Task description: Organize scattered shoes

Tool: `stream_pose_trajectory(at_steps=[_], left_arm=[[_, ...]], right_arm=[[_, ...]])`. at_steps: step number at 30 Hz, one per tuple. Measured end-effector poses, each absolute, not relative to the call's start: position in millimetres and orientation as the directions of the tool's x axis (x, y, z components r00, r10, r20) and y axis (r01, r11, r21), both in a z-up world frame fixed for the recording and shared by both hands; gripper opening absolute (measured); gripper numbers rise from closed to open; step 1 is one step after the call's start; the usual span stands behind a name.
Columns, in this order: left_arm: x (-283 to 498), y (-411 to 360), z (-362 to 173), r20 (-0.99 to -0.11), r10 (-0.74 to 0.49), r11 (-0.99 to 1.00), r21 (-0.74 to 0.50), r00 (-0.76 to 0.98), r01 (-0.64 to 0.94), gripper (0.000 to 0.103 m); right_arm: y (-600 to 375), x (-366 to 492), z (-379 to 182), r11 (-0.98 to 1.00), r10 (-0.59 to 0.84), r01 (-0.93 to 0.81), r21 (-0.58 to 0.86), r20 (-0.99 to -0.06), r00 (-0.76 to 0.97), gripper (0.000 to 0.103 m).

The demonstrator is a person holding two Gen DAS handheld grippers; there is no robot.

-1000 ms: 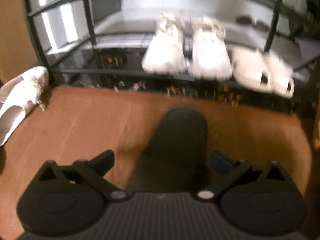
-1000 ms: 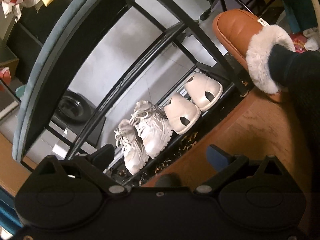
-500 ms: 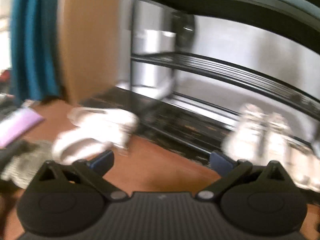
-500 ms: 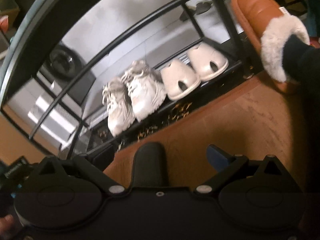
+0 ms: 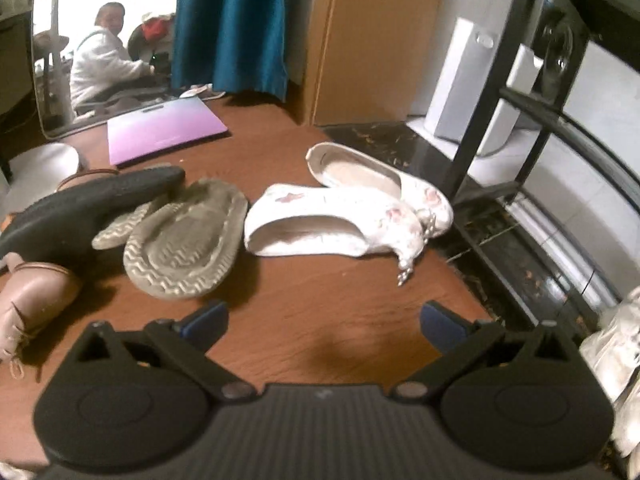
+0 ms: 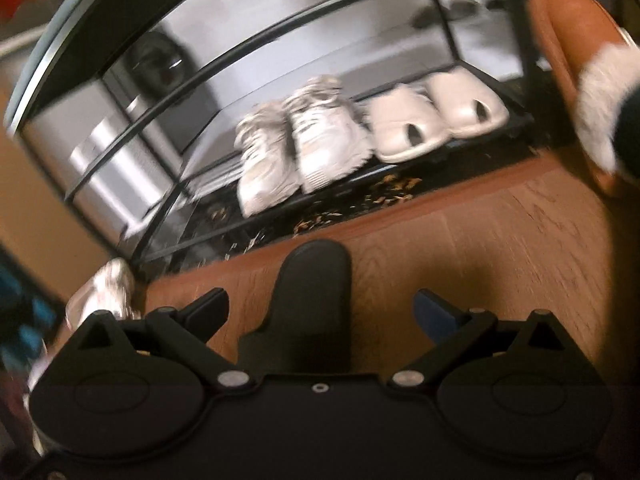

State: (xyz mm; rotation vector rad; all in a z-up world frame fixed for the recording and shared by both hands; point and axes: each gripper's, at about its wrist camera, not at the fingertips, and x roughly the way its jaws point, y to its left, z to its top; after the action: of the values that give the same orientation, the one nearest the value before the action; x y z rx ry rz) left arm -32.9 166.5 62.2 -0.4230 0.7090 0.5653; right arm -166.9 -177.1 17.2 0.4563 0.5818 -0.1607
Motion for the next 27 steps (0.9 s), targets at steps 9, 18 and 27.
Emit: stream_pose_trajectory(at_steps=[9,18,27], left_arm=[[-53,297,77,-0.668,0.490,0.651,-0.145,0.559,-0.745,0.096],[-162,438,57,-0.669,0.324,0.618,-0.386,0.669,-0.685,0.102],[-96,486,52,-0.768,0.215,0.888,-0.104,0.604,-0.448,0.102]], right_arm=[[-168,-169,45,0.720,0.139,0.243,0.650,-0.478,0.867,0.100],[-60,-151,104,0.667,0.514,-0.117,0.735,-0.342,0.786,0.101],[25,-159,101,0.650,0.662,-0.236,0.722,-0.385,0.643,0.101]])
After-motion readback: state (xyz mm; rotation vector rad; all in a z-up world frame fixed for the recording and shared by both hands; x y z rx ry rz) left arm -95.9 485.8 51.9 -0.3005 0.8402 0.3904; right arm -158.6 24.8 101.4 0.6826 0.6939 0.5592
